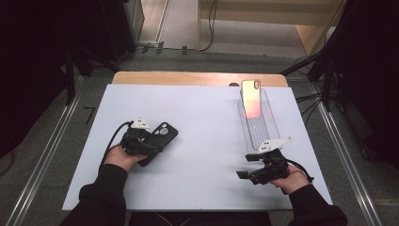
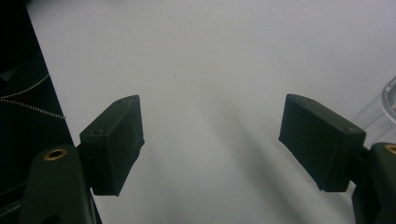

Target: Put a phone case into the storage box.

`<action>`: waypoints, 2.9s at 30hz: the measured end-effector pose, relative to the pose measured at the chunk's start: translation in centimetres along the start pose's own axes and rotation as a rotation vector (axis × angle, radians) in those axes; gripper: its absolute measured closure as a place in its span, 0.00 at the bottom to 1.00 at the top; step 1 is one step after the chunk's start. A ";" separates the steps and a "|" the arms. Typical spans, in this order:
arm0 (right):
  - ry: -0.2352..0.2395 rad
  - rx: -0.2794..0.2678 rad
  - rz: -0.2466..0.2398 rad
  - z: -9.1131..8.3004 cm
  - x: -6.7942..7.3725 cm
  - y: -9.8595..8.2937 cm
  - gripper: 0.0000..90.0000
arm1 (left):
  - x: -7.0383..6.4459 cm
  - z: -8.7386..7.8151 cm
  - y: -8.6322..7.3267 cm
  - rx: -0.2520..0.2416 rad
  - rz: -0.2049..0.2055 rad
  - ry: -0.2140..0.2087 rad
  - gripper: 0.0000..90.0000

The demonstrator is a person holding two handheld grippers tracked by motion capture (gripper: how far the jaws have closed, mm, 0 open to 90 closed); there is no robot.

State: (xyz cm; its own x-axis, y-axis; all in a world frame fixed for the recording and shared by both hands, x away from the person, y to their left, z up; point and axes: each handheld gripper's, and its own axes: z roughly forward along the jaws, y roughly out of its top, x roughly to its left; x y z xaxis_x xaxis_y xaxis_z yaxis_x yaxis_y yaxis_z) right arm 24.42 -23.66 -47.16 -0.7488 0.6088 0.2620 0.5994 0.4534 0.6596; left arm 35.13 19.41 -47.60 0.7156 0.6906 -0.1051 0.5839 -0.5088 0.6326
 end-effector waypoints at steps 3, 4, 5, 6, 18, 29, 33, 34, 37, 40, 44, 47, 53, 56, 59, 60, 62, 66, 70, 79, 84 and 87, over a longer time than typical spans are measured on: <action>0.018 -0.006 -0.007 -0.1 0.2 0.1 0.22 | -0.1 -0.8 0.2 -0.023 -0.024 -0.016 0.17; 0.022 -0.009 -0.014 -0.1 0.1 0.1 0.22 | -0.2 -0.9 0.3 -0.028 -0.024 -0.019 0.17; 0.024 -0.008 -0.013 -0.1 0.2 0.2 0.22 | -0.3 -1.1 0.4 -0.031 -0.023 -0.021 0.17; 0.025 -0.006 -0.006 -0.1 0.2 0.2 0.23 | -0.5 -1.3 0.5 -0.037 -0.026 -0.024 0.17; 0.023 -0.043 0.012 -0.8 0.4 0.9 0.23 | -2.6 -2.3 1.5 -0.063 -0.049 -0.106 0.17; 0.036 -0.068 0.088 -1.1 0.4 1.6 0.23 | -5.5 -2.0 2.4 -0.086 -0.043 -0.126 0.17; 0.032 -0.081 0.091 -1.3 0.5 1.9 0.23 | -6.5 -1.8 2.7 -0.100 -0.038 -0.128 0.17; 0.032 -0.085 0.095 -1.3 0.5 2.0 0.23 | -6.7 -1.7 2.8 -0.104 -0.039 -0.131 0.17; 0.026 -0.089 0.111 -1.2 0.6 2.2 0.23 | -7.4 -1.5 2.9 -0.115 -0.043 -0.131 0.17; 0.024 -0.090 0.119 -1.2 0.8 2.6 0.23 | -8.0 -1.3 3.1 -0.130 -0.042 -0.123 0.17; 0.013 -0.095 0.129 -1.1 1.2 3.0 0.23 | -8.7 -1.1 3.1 -0.166 -0.048 -0.100 0.17; 0.005 -0.103 0.149 -1.1 1.3 3.4 0.23 | -9.4 -0.9 3.1 -0.190 -0.051 -0.084 0.17; -0.015 -0.120 0.160 -1.0 1.7 4.3 0.23 | -10.4 -0.4 3.0 -0.243 -0.057 -0.051 0.17; -0.023 -0.131 0.163 -1.0 1.8 4.8 0.23 | -10.9 -0.1 2.9 -0.271 -0.058 -0.036 0.17; -0.034 -0.144 0.167 -1.0 1.9 5.4 0.23 | -11.3 0.5 2.8 -0.283 -0.054 -0.040 0.17; -0.036 -0.152 0.175 -0.9 1.9 5.7 0.23 | -11.5 0.7 2.7 -0.289 -0.051 -0.036 0.16; -0.035 -0.157 0.182 -0.9 2.0 6.1 0.23 | -11.7 0.9 2.6 -0.304 -0.055 -0.037 0.17; -0.035 -0.176 0.193 -0.6 2.1 6.9 0.23 | -12.2 1.3 2.4 -0.336 -0.040 -0.024 0.17; -0.033 -0.193 0.212 -0.3 2.2 7.6 0.23 | -12.5 1.5 2.2 -0.364 -0.031 -0.019 0.17; -0.011 -0.207 0.231 0.2 2.1 9.2 0.23 | -12.8 1.7 1.8 -0.425 -0.041 -0.005 0.17; 0.004 -0.210 0.226 0.6 2.0 10.2 0.22 | -12.9 1.5 1.8 -0.458 -0.048 -0.002 0.17; 0.015 -0.210 0.230 0.9 2.0 10.8 0.22 | -12.8 1.5 1.7 -0.468 -0.071 -0.027 0.17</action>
State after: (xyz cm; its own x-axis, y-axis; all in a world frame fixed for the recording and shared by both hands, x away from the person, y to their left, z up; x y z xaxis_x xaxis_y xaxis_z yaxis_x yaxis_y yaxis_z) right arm 29.67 -16.95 -40.11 -0.6057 0.6692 0.4303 0.6828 0.1596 0.7129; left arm 27.52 8.93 -46.33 0.6936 0.6984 -0.1767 0.4007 -0.1701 0.9003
